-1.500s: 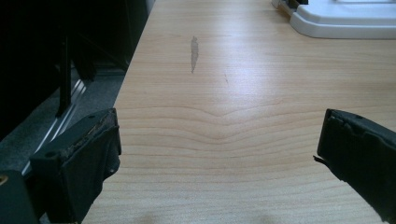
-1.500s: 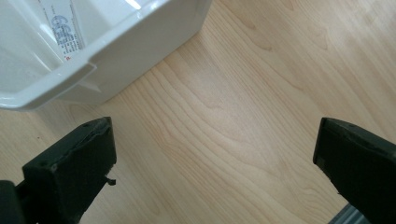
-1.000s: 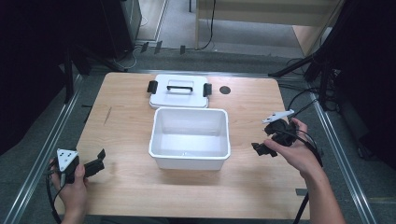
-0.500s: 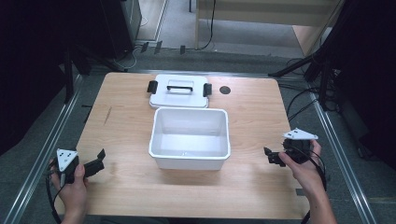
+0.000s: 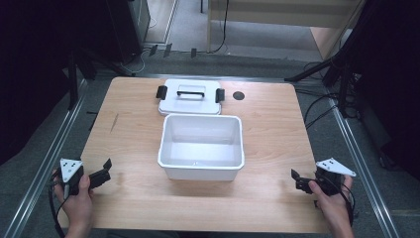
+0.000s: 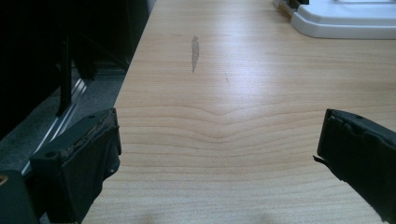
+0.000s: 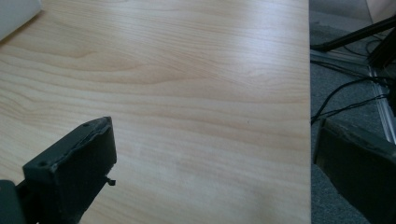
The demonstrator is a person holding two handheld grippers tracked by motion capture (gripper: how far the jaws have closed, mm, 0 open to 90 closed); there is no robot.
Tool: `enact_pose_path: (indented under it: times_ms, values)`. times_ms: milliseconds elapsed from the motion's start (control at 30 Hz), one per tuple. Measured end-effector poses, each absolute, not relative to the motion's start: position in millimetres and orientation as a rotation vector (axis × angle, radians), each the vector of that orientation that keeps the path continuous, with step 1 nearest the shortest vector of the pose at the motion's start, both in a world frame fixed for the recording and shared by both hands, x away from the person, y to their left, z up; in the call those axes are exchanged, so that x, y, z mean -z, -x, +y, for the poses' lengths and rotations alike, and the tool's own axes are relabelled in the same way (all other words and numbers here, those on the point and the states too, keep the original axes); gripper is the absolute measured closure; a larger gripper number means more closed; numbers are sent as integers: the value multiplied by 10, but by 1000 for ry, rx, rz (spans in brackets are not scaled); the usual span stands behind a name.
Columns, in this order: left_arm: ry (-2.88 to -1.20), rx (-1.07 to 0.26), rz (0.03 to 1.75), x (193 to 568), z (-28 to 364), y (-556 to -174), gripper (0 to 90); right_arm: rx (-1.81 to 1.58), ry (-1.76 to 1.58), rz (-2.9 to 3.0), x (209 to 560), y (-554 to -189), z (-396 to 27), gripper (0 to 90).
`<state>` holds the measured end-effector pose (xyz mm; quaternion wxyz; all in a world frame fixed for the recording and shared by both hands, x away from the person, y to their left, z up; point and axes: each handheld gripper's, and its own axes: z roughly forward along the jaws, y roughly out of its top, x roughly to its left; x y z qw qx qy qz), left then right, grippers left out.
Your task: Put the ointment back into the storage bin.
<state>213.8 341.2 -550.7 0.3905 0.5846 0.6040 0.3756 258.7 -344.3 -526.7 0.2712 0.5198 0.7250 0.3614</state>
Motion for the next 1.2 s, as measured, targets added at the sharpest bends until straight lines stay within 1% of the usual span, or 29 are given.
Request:
enact_pose_path:
  times_ms: [267, 500, 667, 733, 933, 1200]
  values:
    - [-1485, -957, 1533, 5507, 3411, -2136, 0, -1010, -1451, 1877, 5327, -2392, -3611, 2]
    - [-1498, -959, 1518, 5506, 3405, -2129, 0, -1046, -1462, 1831, 5389, -2274, -3667, 7]
    - [-1501, -955, 1513, 5507, 3399, -2123, 0, -1066, -1482, 1792, 5461, -2255, -3666, 18]
    - [-1503, -952, 1512, 5506, 3401, -2123, 0, -1083, -1499, 1747, 5457, -2245, -3677, 42]
    - [-1511, -941, 1510, 5506, 3408, -2130, 0, -1116, -1524, 1694, 5459, -2192, -3695, 67]
    - [-1515, -928, 1497, 5507, 3412, -2132, 0, -1088, -1533, 1683, 5459, -2196, -3683, 69]
